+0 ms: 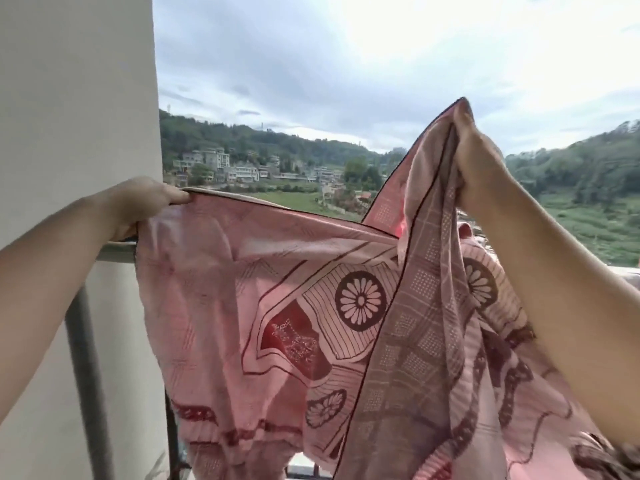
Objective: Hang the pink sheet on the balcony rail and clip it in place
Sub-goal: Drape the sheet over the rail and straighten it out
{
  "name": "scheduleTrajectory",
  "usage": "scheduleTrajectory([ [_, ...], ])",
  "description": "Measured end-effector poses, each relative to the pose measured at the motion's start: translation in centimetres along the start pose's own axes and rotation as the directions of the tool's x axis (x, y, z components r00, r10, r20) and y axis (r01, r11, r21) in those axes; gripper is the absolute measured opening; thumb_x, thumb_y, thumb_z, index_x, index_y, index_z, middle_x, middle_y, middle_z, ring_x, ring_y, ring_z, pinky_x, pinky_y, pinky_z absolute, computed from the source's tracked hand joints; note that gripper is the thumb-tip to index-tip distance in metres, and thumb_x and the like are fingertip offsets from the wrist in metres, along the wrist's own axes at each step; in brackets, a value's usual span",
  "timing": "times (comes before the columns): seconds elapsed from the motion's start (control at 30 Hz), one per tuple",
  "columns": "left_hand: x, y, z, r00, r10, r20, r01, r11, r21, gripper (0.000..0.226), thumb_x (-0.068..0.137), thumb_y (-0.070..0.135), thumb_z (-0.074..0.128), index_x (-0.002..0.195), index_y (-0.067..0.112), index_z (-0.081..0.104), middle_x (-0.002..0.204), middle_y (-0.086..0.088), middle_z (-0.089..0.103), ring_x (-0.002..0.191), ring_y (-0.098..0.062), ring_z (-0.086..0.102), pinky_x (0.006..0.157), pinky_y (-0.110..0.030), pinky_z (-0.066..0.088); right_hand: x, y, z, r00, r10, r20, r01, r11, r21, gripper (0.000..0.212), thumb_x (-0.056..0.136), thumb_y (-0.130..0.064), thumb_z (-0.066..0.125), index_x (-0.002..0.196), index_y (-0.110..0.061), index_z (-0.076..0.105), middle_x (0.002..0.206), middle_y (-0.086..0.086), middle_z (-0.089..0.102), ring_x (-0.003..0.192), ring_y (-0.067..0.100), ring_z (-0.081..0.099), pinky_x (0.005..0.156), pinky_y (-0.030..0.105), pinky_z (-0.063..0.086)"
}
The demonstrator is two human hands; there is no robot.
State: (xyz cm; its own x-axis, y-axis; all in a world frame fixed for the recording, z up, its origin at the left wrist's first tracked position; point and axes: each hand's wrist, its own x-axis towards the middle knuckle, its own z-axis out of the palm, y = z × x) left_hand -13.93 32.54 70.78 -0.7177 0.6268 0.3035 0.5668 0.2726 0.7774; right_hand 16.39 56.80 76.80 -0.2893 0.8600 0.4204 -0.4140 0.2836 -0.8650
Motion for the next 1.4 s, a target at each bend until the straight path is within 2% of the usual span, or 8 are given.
scheduleTrajectory([
  [0.17, -2.5, 4.2, 1.6, 0.936, 0.051, 0.349, 0.106, 0.904, -0.415, 0.065, 0.098, 0.047, 0.034, 0.050, 0.013, 0.063, 0.044, -0.004, 0.057, 0.033, -0.016, 0.054, 0.037, -0.020, 0.047, -0.5, 0.0, -2.2, 0.990, -0.049, 0.136, 0.030, 0.990, 0.137, 0.040, 0.088, -0.052, 0.056, 0.082, -0.014, 0.067, 0.075, 0.005, 0.069, 0.079, 0.022, 0.070, 0.072, 0.035, 0.056],
  [0.3, -4.4, 9.0, 2.5, 0.804, 0.334, 0.491, 0.031, 0.802, -0.596, 0.058, 0.088, 0.050, 0.032, 0.081, 0.018, 0.079, 0.089, -0.015, 0.074, 0.079, -0.031, 0.073, 0.061, -0.042, 0.060, -0.9, -1.0, -5.7, 0.964, -0.146, 0.220, 0.092, 0.967, 0.239, 0.049, 0.092, -0.055, 0.045, 0.088, -0.010, 0.064, 0.077, 0.011, 0.065, 0.082, 0.028, 0.066, 0.079, 0.042, 0.054],
  [0.5, -9.2, 13.3, 12.8, 0.531, 0.150, 0.834, -0.142, 0.986, -0.087, 0.018, 0.086, 0.033, 0.063, 0.100, 0.026, 0.072, 0.125, -0.005, 0.063, 0.093, -0.017, 0.070, 0.087, -0.051, 0.054, -2.1, -3.5, -10.2, 0.958, -0.195, 0.209, 0.169, 0.976, 0.134, 0.066, 0.066, -0.067, 0.062, 0.097, -0.008, 0.068, 0.085, 0.013, 0.068, 0.083, 0.029, 0.068, 0.072, 0.038, 0.054],
  [0.63, -17.1, 15.9, 21.3, 0.709, 0.292, 0.642, -0.380, 0.925, -0.002, 0.025, 0.074, 0.043, 0.075, 0.078, 0.020, 0.064, 0.078, -0.001, 0.071, 0.073, -0.010, 0.070, 0.059, -0.025, 0.058, -3.7, -5.3, -11.7, 0.954, -0.226, 0.196, 0.200, 0.969, 0.145, 0.061, 0.075, -0.064, 0.055, 0.107, -0.014, 0.068, 0.092, 0.007, 0.068, 0.090, 0.025, 0.067, 0.077, 0.036, 0.053],
  [0.77, -17.0, 16.4, 26.6, 0.887, 0.406, 0.221, -0.455, 0.850, 0.265, 0.051, 0.074, 0.021, 0.073, 0.114, 0.007, 0.045, 0.097, -0.010, 0.068, 0.094, -0.033, 0.065, 0.066, -0.033, 0.044, -4.2, -7.8, -14.6, 0.934, -0.277, 0.226, 0.227, 0.948, 0.222, 0.052, 0.093, -0.057, 0.042, 0.100, -0.011, 0.063, 0.088, 0.008, 0.069, 0.086, 0.026, 0.068, 0.082, 0.041, 0.056],
  [0.97, -14.0, 18.9, 25.2, 0.830, 0.558, -0.013, -0.557, 0.830, 0.028, 0.031, 0.075, 0.000, 0.056, 0.104, 0.012, 0.058, 0.090, -0.007, 0.066, 0.083, -0.027, 0.061, 0.063, -0.027, 0.044, -3.8, -8.1, -20.9, 0.995, -0.091, 0.045, 0.093, 0.995, -0.028, 0.094, 0.052, -0.072, 0.072, 0.119, -0.006, 0.065, 0.120, 0.023, 0.063, 0.104, 0.037, 0.065, 0.092, 0.054, 0.050],
  [1.17, -13.0, 23.5, 24.6, 0.728, 0.681, -0.081, -0.685, 0.719, -0.116, 0.025, 0.081, 0.006, 0.053, 0.103, 0.017, 0.056, 0.088, 0.006, 0.063, 0.085, -0.019, 0.063, 0.070, -0.031, 0.054, -8.7, -3.1, -20.2, 0.879, 0.249, 0.407, 0.164, 0.643, -0.748, 0.034, 0.081, -0.039, 0.073, 0.107, -0.017, 0.070, 0.095, -0.003, 0.074, 0.085, 0.013, 0.070, 0.082, 0.025, 0.056],
  [1.4, -13.3, 28.5, 24.9, 0.425, 0.889, 0.171, -0.905, 0.422, 0.059, 0.084, 0.071, 0.011, 0.076, 0.138, 0.020, 0.026, 0.090, 0.011, 0.055, 0.079, -0.018, 0.061, 0.063, -0.028, 0.048, -7.2, -5.7, -22.6, 0.994, -0.105, -0.011, 0.094, 0.928, -0.361, 0.016, 0.090, -0.013, 0.065, 0.074, -0.010, 0.062, 0.038, -0.010, 0.052, 0.031, 0.002, 0.047, 0.032, 0.013, 0.036],
])
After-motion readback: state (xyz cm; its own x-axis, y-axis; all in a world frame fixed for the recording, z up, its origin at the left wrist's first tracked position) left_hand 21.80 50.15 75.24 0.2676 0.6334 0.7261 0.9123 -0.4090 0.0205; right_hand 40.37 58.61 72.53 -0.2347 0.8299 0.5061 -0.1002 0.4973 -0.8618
